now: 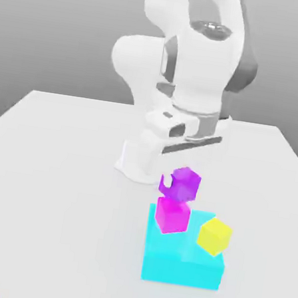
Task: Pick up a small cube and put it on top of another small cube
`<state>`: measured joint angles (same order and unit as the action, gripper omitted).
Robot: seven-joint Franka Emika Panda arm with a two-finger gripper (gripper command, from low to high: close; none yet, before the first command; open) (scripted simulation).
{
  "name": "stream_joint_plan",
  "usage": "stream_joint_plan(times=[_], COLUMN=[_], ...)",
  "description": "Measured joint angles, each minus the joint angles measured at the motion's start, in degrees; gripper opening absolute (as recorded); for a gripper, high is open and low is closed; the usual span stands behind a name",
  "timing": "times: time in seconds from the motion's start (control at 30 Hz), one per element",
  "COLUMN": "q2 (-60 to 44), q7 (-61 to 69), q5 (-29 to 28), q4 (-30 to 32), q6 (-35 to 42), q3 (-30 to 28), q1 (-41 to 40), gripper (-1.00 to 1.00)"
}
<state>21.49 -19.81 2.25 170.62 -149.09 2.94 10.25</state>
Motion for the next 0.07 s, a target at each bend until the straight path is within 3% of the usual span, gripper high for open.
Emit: stream_joint_plan(times=[0.07], q2=[0.00], q7=[0.00], q5=[0.00], q4=[0.00], q6=[0.00], q3=[0.00], q1=[0.00], gripper=[1.00])
